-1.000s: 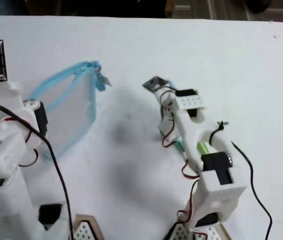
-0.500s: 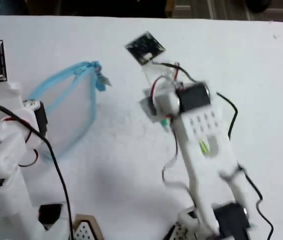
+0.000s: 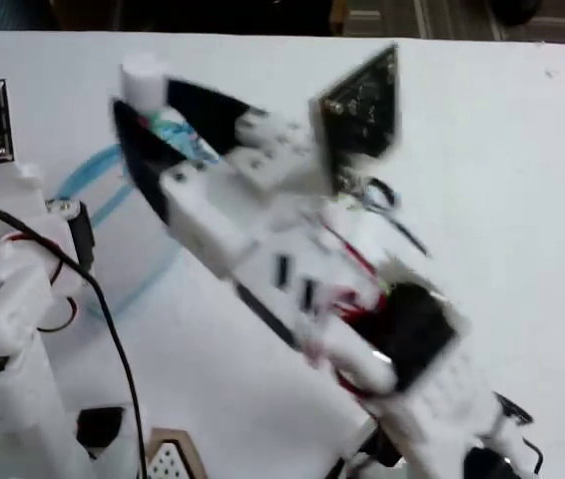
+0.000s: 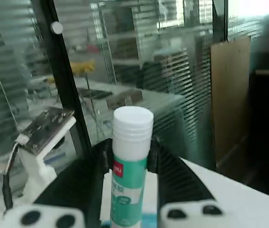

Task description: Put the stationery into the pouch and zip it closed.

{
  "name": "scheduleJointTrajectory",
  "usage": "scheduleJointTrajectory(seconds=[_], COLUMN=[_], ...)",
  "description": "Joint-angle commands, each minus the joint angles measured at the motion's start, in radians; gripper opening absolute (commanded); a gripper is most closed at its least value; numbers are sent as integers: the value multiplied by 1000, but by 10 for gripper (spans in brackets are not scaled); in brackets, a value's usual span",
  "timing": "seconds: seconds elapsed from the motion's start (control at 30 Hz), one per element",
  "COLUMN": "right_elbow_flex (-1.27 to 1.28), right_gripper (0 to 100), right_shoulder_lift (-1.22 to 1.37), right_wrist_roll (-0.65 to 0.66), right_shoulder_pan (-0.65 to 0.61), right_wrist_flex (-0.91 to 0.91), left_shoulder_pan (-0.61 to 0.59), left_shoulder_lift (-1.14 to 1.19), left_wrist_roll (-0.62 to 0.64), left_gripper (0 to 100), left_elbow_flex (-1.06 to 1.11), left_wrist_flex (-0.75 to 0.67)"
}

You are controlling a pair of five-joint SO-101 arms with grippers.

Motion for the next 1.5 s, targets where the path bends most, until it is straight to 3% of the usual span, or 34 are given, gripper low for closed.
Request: scheduleJointTrajectory(seconds=[0.0, 0.23, 0.67, 0.73, 0.93, 1.17, 1.27, 1.4, 1.47], right_elbow_flex=[87, 302, 621, 667, 605, 374, 287, 212, 207], right_gripper=[17, 17, 22, 61, 337, 317, 317, 316, 316], right_shoulder_lift=[79, 193, -38, -39, -41, -41, -33, -30, -28], right_wrist_roll=[-12, -12, -5, -5, -6, -8, -6, -2, 74], right_shoulder_pan=[-2, 18, 36, 35, -21, -16, 79, 312, 424], right_wrist_flex=[-262, -401, -395, -394, -272, -156, -114, -13, 93], left_shoulder_pan=[12, 12, 12, 12, 12, 12, 12, 12, 12], left_shoulder_lift=[-12, -15, -10, -10, -10, -10, -10, -10, -10], left_wrist_roll=[0, -2, -2, -2, -2, -3, -3, -3, -3], left_gripper=[22, 22, 22, 22, 22, 22, 22, 22, 22], left_elbow_flex=[-8, -11, -8, -8, -5, -5, -5, -5, -5], left_wrist_flex=[-25, -23, -25, -25, -25, -25, -25, -25, -25])
